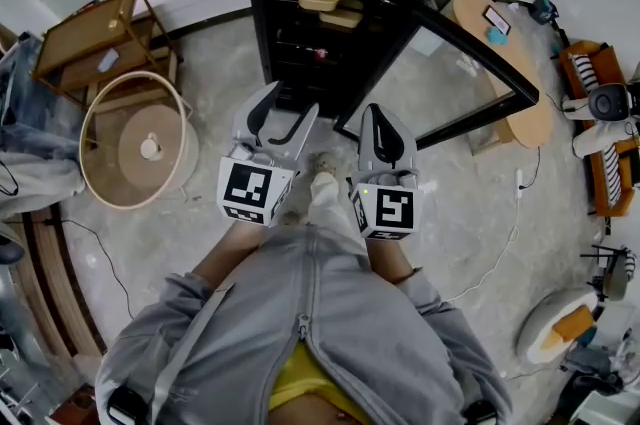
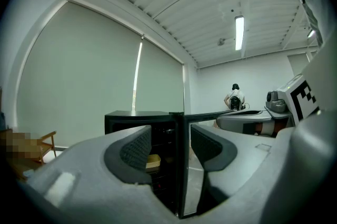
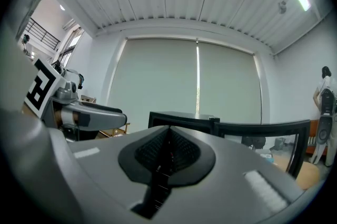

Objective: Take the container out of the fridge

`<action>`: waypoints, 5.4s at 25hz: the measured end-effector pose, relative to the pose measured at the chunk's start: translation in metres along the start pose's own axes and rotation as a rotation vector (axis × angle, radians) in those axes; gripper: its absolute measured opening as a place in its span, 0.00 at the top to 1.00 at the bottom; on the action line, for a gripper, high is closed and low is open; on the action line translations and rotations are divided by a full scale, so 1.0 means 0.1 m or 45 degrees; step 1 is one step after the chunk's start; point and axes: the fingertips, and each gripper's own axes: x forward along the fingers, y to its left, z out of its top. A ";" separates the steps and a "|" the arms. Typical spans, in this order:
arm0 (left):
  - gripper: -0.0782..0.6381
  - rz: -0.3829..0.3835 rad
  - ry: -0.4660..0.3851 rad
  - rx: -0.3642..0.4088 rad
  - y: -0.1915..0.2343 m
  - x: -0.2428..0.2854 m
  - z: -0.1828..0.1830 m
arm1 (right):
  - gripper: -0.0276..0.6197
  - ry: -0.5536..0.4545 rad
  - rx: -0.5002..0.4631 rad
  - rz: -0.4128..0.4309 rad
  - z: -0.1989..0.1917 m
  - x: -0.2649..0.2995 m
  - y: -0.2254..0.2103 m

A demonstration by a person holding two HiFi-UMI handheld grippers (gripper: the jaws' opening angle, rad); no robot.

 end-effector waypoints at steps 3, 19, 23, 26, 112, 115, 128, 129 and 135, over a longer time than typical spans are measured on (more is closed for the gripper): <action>0.56 0.020 0.006 0.001 0.12 0.29 -0.02 | 0.96 -0.004 -0.003 0.016 -0.03 0.30 -0.17; 0.49 0.184 0.023 0.010 0.60 1.78 -0.18 | 0.96 0.009 -0.027 0.254 -0.42 1.75 -0.89; 0.46 0.234 0.026 -0.010 0.74 1.99 -0.27 | 0.95 0.014 -0.051 0.342 -0.49 1.97 -0.86; 0.43 0.255 0.035 -0.020 0.80 2.09 -0.37 | 0.95 0.035 -0.044 0.372 -0.59 2.06 -0.85; 0.19 0.380 0.342 -0.088 1.43 1.66 -1.37 | 0.96 0.136 -0.034 0.495 -0.87 2.65 -0.09; 0.19 0.425 0.315 -0.082 1.48 1.47 -1.32 | 0.96 0.118 -0.034 0.553 -0.84 2.66 0.10; 0.19 0.798 0.252 -0.103 2.10 0.68 -1.02 | 0.96 0.017 -0.035 0.694 -0.45 2.75 0.64; 0.19 0.816 0.255 -0.109 2.13 0.66 -0.99 | 0.96 0.007 -0.039 0.699 -0.42 2.75 0.66; 0.19 0.895 0.228 -0.101 2.31 0.62 -0.74 | 0.96 -0.070 -0.080 0.717 -0.18 2.76 0.69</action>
